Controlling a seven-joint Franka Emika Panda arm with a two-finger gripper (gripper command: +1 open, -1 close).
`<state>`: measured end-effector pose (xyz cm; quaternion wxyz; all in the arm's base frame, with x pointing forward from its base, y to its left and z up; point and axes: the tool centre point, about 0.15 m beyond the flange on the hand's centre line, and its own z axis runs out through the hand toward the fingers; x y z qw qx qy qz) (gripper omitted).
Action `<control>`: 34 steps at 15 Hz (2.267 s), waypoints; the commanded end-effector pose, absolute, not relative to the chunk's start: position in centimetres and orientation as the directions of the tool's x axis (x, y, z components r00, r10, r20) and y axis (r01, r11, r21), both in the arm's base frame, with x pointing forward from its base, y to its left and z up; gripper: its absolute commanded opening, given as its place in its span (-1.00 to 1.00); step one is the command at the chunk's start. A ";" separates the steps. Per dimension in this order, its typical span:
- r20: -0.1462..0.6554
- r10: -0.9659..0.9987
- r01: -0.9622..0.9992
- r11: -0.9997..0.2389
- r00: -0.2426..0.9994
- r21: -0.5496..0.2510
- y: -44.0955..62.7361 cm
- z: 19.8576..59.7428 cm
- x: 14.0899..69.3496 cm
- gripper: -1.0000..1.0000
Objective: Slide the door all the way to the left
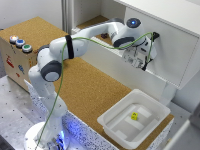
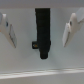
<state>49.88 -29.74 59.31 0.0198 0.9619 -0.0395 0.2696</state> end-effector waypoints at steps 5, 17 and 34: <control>0.552 -0.085 -0.105 -0.994 0.829 0.005 -31.9 60.0 55.2 1.00; 0.549 -0.082 -0.058 -0.996 0.832 -0.062 -32.8 60.0 56.7 -1.00; 0.501 -0.070 -0.069 -0.997 0.862 -0.020 -26.6 58.4 57.1 -1.00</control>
